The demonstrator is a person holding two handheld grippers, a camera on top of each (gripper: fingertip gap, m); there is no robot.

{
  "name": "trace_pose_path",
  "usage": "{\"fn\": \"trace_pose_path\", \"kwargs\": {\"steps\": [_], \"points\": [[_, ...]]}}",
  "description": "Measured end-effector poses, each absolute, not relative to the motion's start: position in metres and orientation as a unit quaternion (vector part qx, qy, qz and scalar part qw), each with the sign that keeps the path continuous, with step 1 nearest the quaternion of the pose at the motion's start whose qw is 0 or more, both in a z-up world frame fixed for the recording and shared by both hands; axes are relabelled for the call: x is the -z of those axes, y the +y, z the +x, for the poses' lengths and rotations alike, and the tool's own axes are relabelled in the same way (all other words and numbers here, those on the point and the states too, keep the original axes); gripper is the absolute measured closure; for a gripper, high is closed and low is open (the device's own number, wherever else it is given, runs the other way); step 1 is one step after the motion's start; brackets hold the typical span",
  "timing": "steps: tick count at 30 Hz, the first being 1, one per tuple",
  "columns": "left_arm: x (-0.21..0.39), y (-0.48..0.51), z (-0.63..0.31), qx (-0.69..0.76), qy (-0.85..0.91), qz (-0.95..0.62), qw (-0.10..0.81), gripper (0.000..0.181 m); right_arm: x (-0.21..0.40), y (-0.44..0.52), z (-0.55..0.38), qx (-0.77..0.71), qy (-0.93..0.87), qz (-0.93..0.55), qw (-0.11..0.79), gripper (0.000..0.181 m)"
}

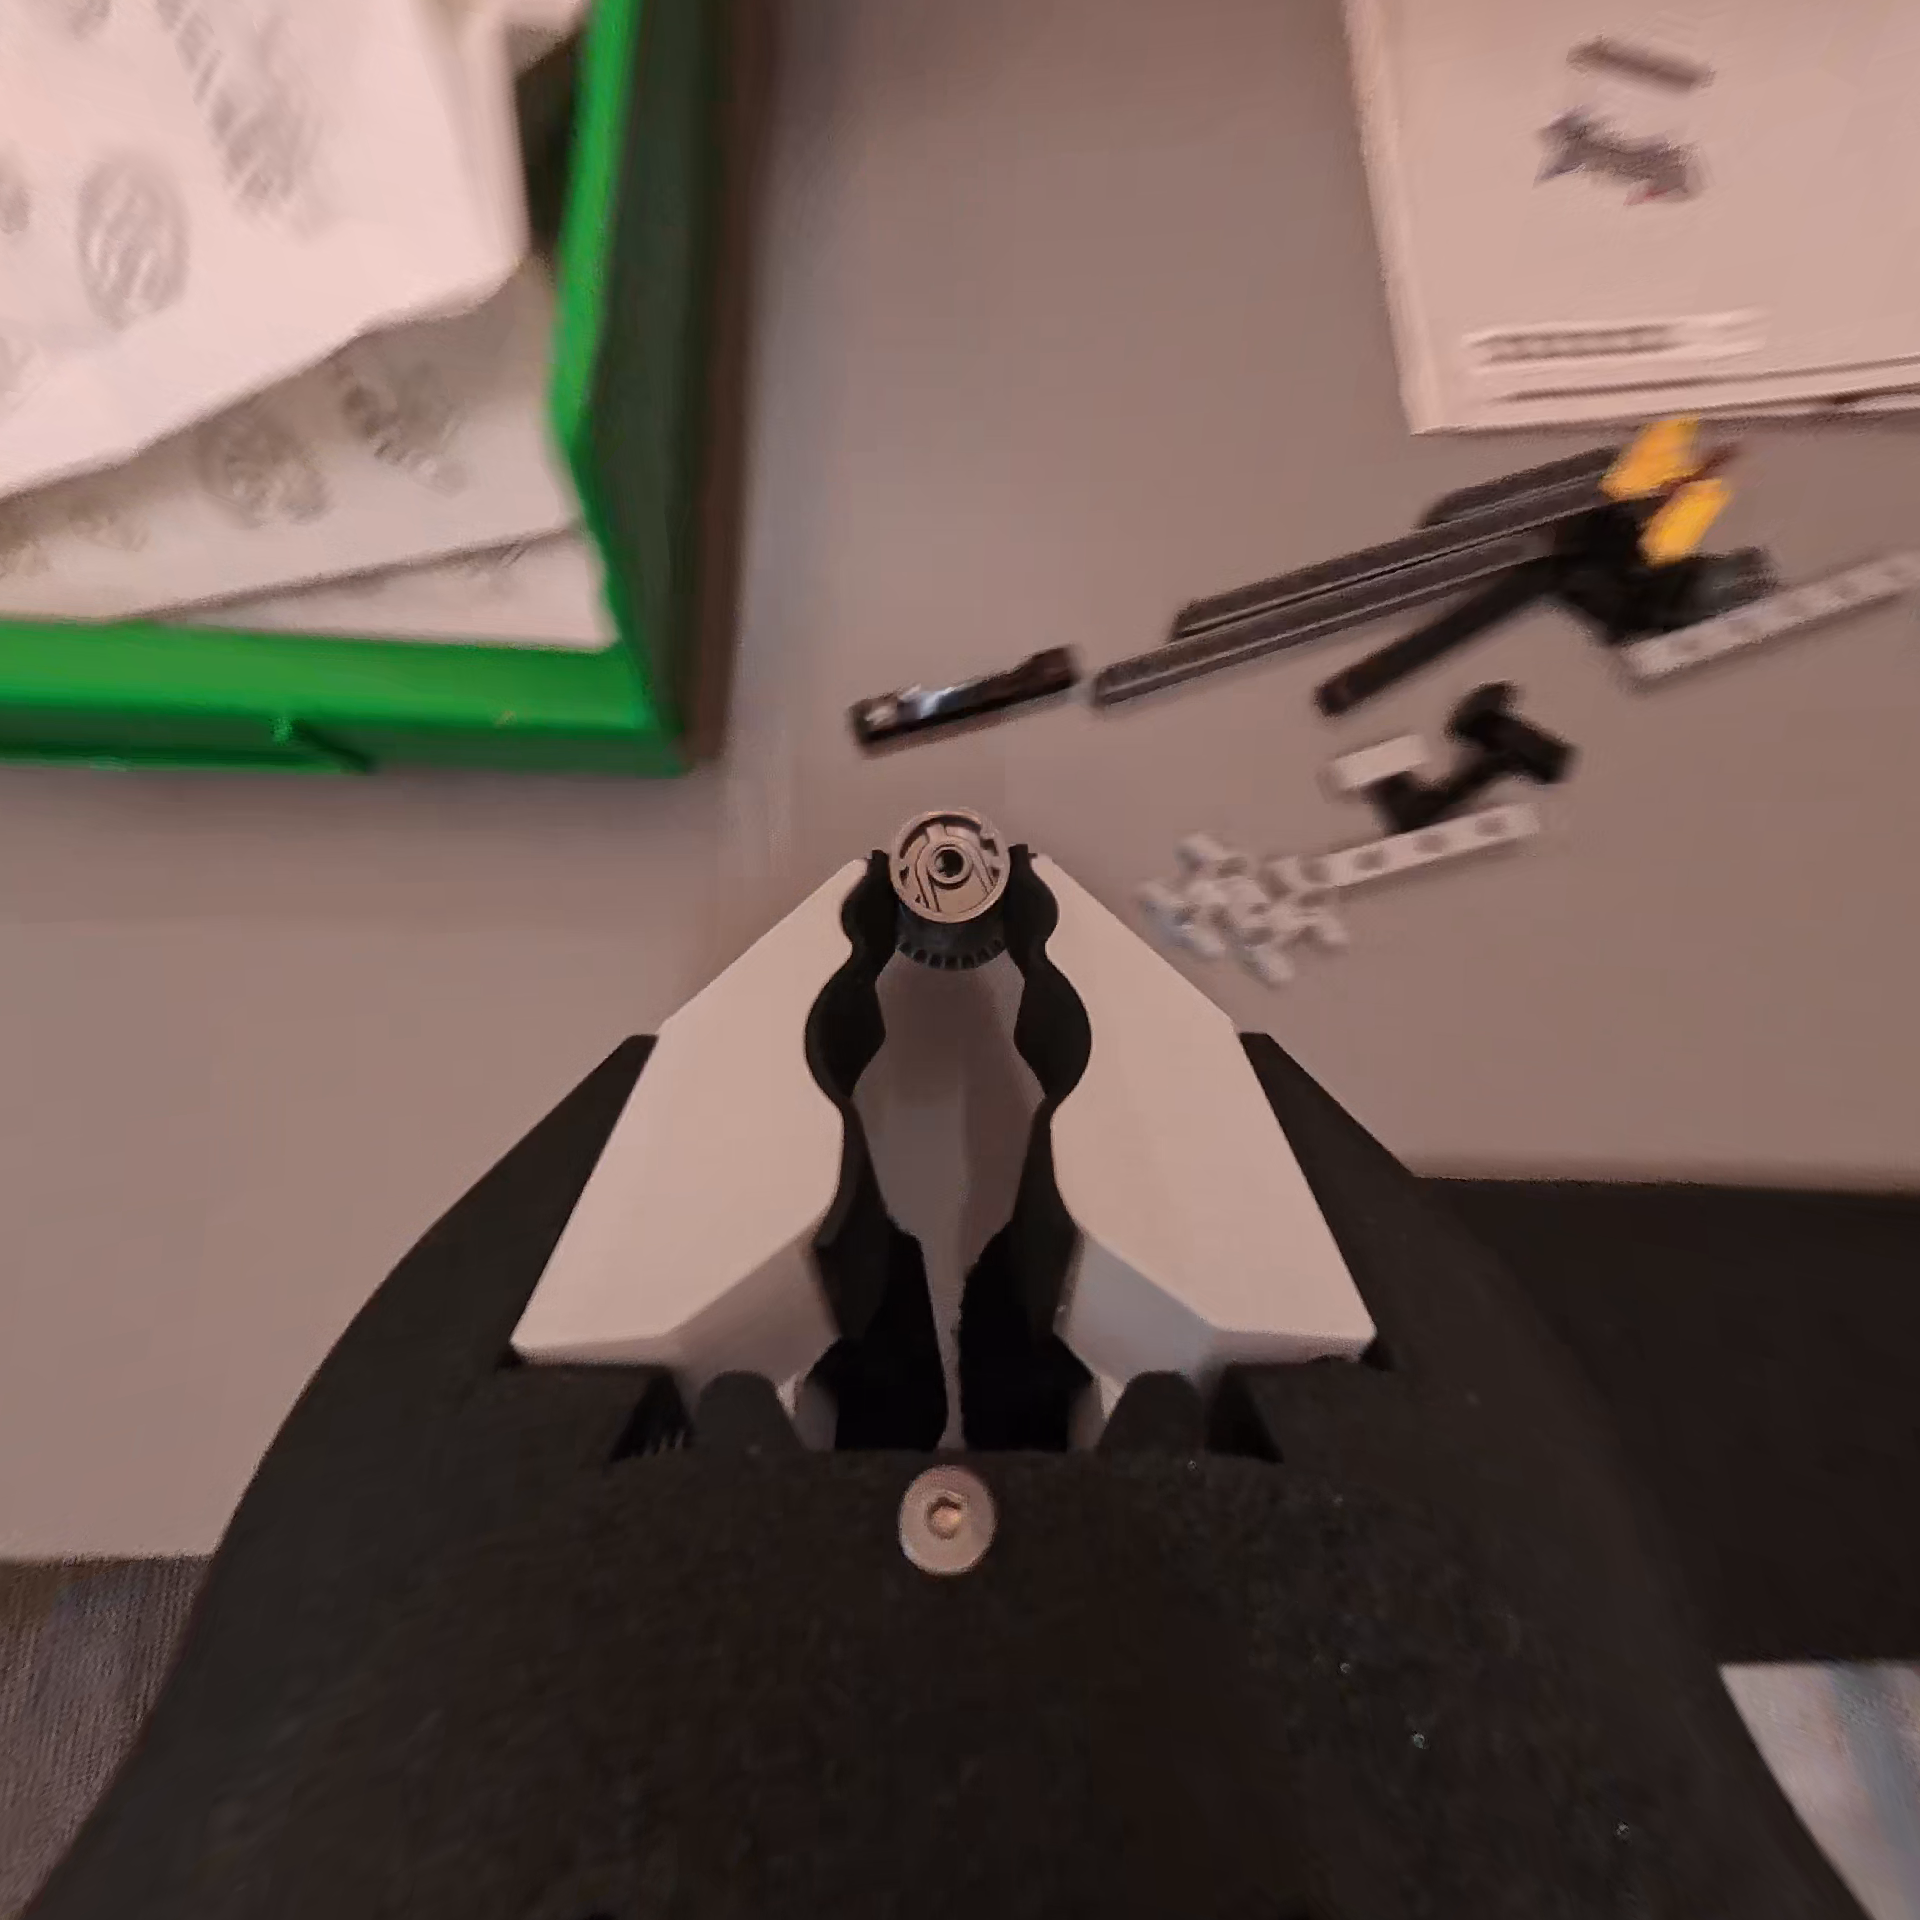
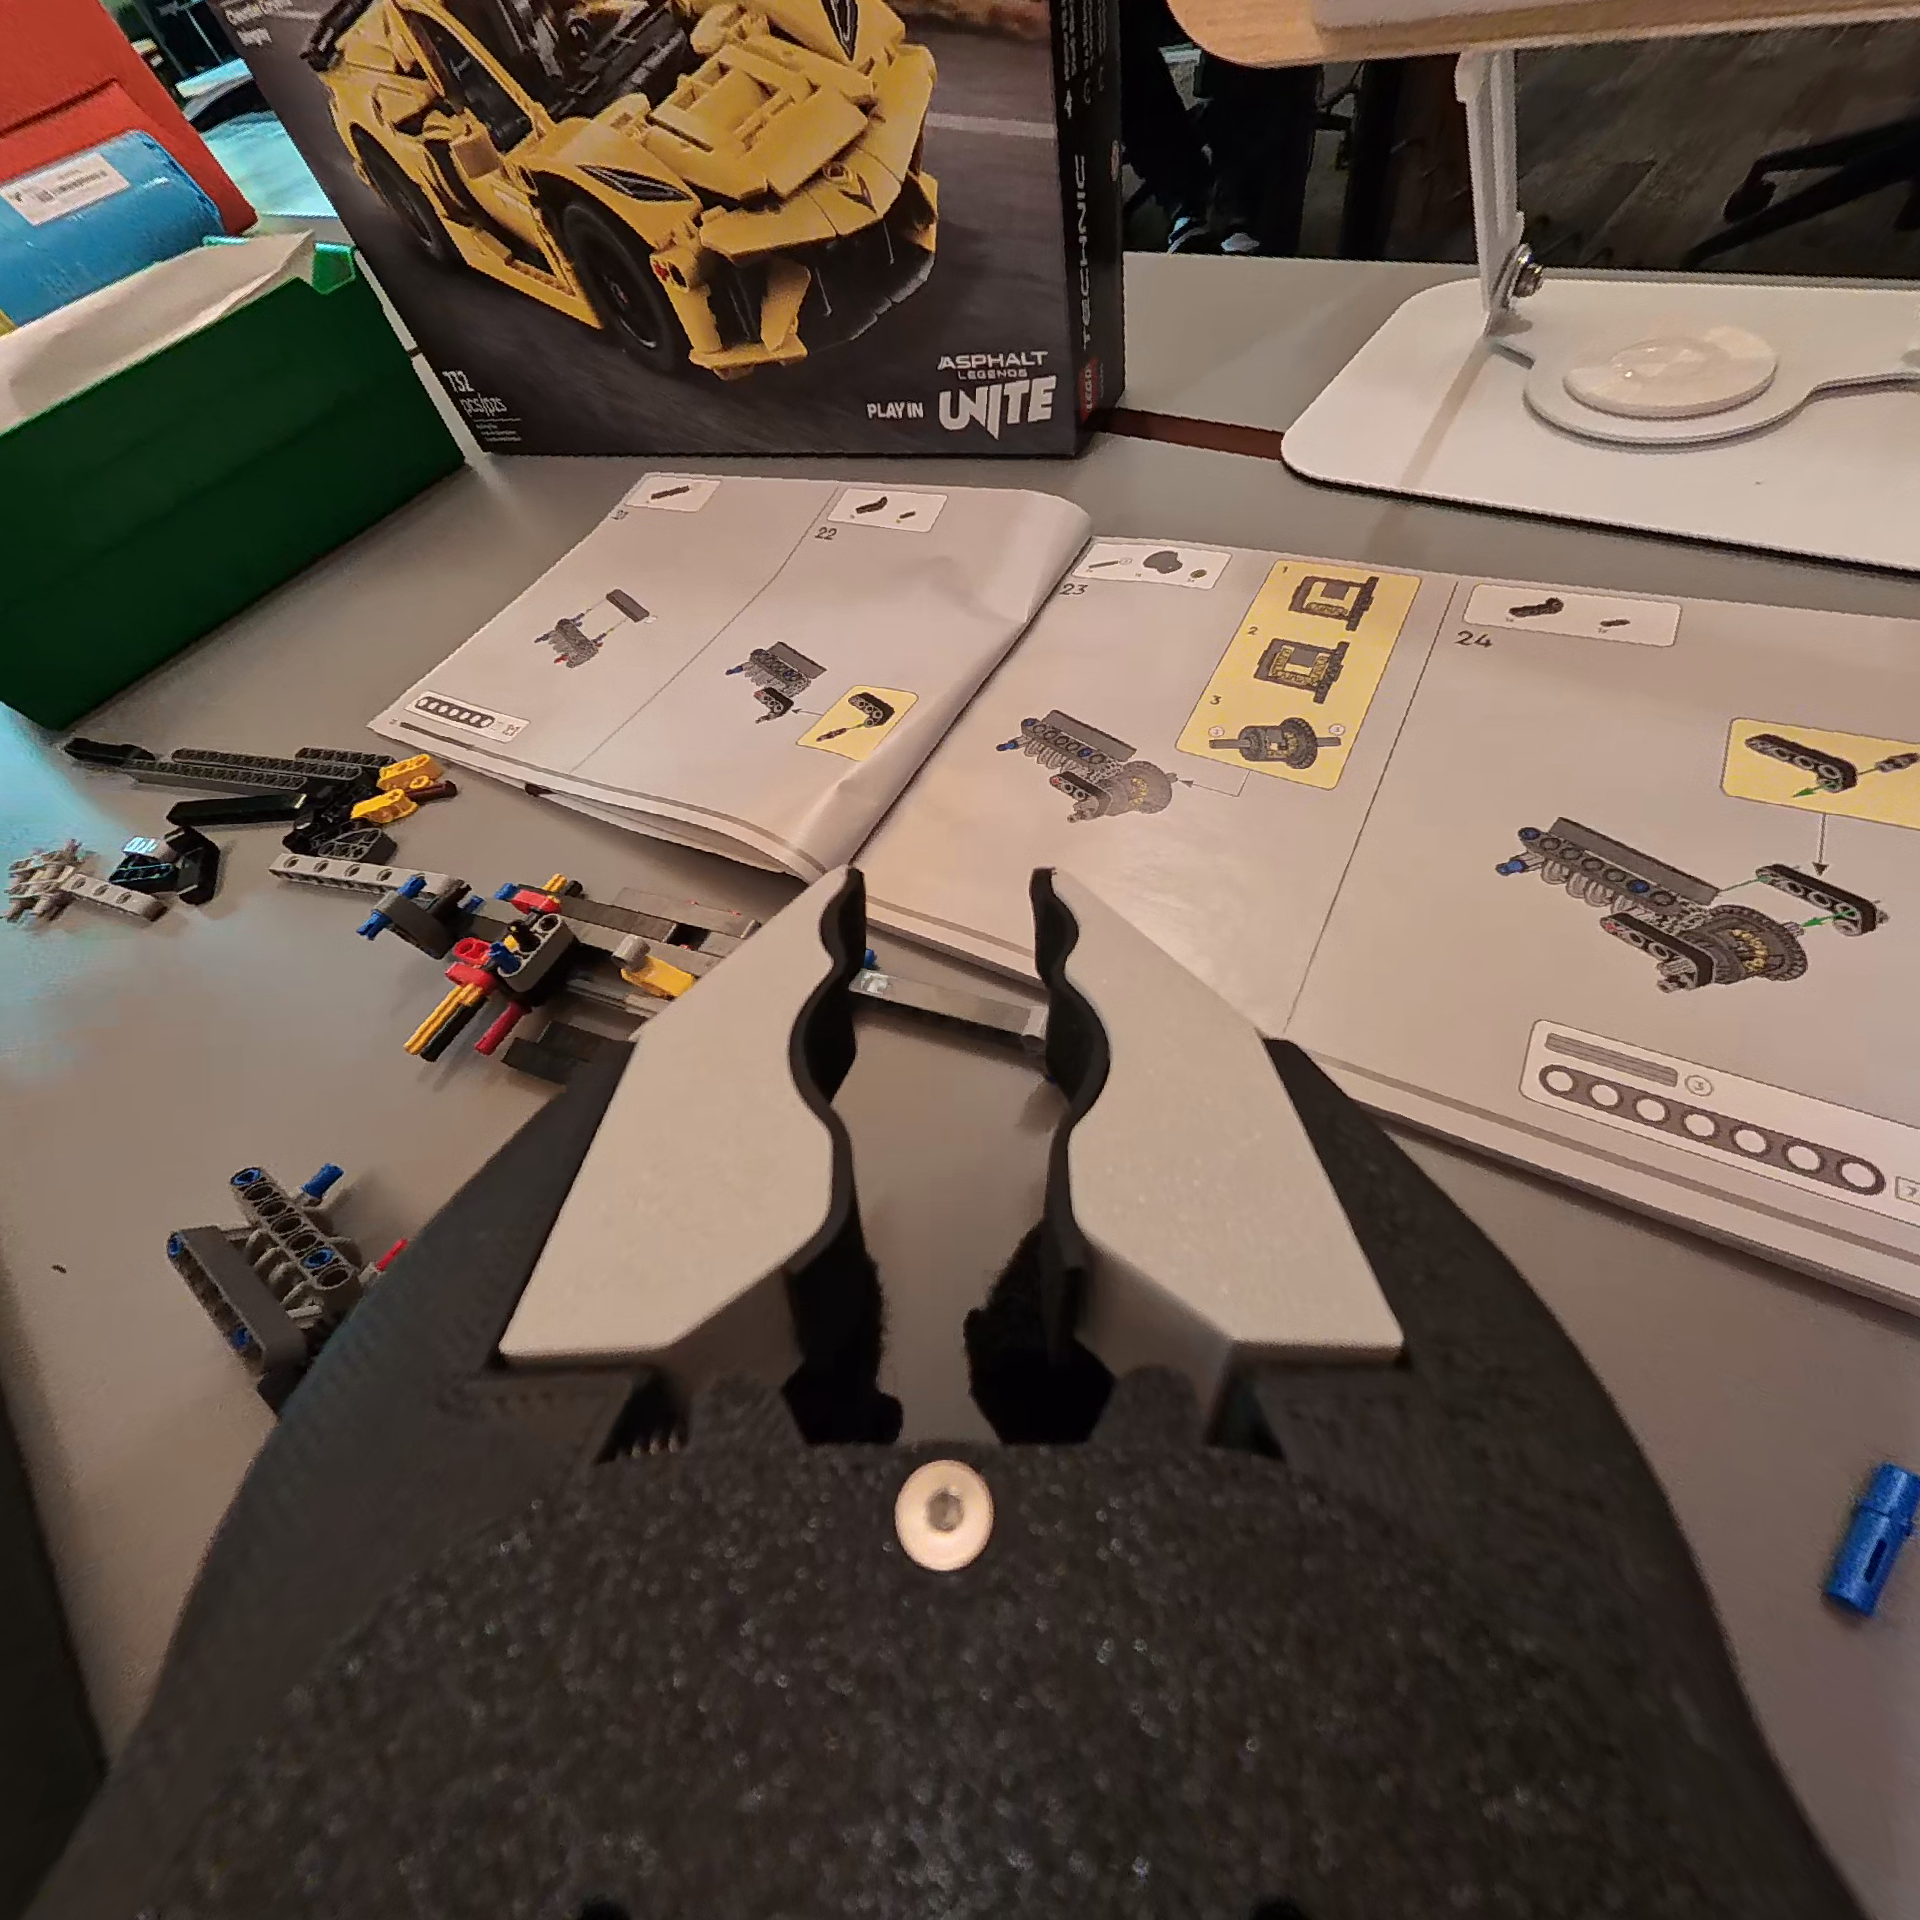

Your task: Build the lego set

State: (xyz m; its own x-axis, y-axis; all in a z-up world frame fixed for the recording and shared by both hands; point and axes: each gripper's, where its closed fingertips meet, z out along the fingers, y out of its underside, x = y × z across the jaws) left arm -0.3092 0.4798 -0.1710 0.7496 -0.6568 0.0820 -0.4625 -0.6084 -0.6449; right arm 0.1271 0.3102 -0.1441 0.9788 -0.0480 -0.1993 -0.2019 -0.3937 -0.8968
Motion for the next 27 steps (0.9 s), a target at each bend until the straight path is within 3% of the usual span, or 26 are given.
{"fn": "trace_pose_path", "kwargs": {"steps": [5, 11, 15, 27], "points": [[0.118, 0.394, -0.176, 0.347, 0.479, -0.744, 0.311, 0.162, 0.141, 0.31, 0.124, -0.077, 0.072, -0.826, 0.553, 0.15], [0.16, 0.331, -0.081, 0.329, 0.628, -0.663, 0.241, 0.162, 0.136, 0.309, 0.123, -0.084, 0.074, -0.82, 0.562, 0.15], [0.177, 0.31, -0.056, 0.327, 0.657, -0.653, 0.186, 0.162, 0.135, 0.307, 0.125, -0.087, 0.077, -0.817, 0.564, 0.15], [0.208, 0.306, -0.057, 0.249, 0.707, -0.636, 0.181, 0.162, 0.136, 0.307, 0.124, -0.104, 0.081, -0.817, 0.561, 0.15]]}}
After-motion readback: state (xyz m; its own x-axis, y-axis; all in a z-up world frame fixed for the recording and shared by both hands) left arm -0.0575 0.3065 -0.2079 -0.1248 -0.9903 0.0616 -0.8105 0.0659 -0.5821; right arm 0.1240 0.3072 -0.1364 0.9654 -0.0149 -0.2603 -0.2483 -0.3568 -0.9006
